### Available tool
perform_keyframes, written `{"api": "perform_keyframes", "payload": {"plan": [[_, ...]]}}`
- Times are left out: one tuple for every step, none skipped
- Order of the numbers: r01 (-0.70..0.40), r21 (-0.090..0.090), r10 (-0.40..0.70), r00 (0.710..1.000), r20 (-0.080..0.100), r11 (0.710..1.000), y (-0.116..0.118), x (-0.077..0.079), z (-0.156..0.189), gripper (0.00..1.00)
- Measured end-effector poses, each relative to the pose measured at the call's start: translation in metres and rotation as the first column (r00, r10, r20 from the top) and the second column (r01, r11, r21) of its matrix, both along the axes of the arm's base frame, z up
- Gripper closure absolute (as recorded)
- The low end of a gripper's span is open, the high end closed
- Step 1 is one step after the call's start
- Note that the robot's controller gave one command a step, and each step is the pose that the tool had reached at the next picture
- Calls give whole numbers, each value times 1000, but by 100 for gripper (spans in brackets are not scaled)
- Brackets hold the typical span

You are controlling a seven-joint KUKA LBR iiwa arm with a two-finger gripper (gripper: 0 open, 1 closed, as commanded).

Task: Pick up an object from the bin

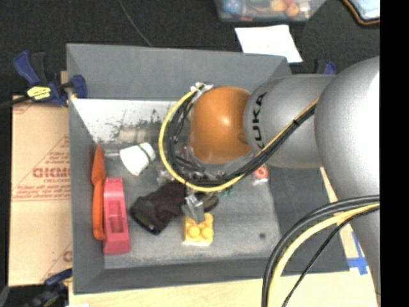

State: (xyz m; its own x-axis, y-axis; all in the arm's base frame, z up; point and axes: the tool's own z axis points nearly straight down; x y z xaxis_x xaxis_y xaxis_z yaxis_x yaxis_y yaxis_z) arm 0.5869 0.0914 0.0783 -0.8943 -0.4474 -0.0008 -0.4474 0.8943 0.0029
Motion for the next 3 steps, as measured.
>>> {"api": "perform_keyframes", "payload": {"plan": [[-52,0,52,999,9,999,16,4,37,0],[-17,1,17,1000,8,1000,-2,2,-2,0],[40,3,-40,999,8,999,-6,0,-5,0]]}}
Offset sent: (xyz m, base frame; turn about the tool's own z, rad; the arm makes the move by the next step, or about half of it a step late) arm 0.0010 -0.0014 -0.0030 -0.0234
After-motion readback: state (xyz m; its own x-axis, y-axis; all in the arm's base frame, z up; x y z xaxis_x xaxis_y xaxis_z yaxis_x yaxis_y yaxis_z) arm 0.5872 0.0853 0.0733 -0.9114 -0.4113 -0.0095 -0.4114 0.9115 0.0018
